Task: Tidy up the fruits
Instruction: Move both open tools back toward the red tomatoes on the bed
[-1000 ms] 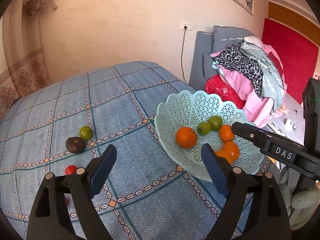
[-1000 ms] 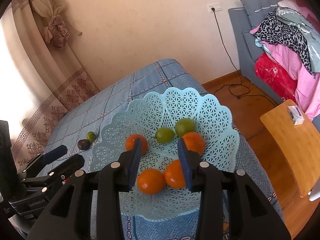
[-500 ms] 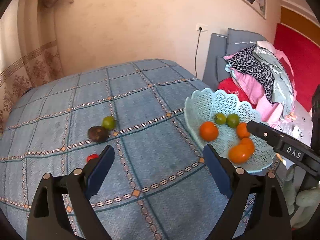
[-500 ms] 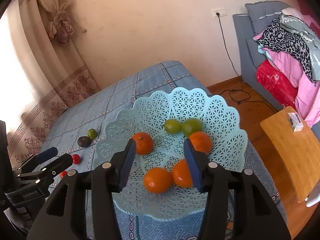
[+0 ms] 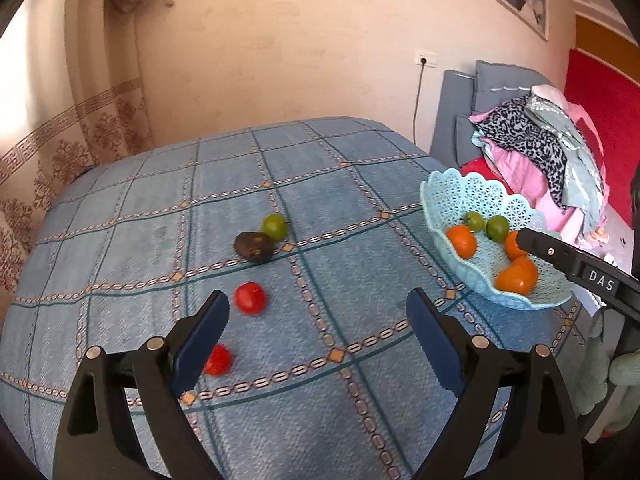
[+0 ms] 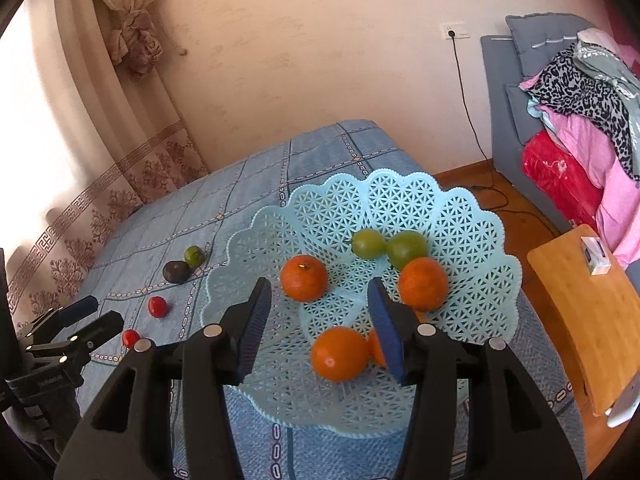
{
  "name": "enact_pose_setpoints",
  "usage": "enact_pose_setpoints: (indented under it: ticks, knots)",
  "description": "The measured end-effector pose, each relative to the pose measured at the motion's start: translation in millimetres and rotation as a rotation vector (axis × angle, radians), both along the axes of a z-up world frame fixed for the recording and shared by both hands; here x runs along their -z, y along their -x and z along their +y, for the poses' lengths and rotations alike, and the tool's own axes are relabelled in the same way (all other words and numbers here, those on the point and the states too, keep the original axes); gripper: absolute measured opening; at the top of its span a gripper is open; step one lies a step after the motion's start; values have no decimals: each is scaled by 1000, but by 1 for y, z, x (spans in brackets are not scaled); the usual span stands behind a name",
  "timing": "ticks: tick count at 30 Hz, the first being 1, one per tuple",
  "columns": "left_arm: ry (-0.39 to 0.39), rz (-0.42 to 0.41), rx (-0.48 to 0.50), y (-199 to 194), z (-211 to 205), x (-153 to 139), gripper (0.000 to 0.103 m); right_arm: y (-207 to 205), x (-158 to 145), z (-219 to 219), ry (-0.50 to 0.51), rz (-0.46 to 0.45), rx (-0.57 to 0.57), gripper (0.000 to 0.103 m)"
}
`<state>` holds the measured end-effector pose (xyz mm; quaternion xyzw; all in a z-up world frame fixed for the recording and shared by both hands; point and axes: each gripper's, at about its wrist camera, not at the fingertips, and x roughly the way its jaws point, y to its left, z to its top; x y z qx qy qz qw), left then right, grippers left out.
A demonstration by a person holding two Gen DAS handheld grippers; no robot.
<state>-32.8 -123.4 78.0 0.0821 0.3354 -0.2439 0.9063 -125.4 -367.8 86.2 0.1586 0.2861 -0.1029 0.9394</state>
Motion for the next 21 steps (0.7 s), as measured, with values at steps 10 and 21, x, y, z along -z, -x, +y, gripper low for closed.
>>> enact_pose_setpoints:
  ticks: [10, 21]
  knots:
    - [-11, 36, -80, -4, 38, 15, 89, -1, 0, 17, 34, -17, -42, 52]
    - [-37, 92, -132, -12, 57, 42, 89, -9, 2, 59, 109, -13, -168, 52]
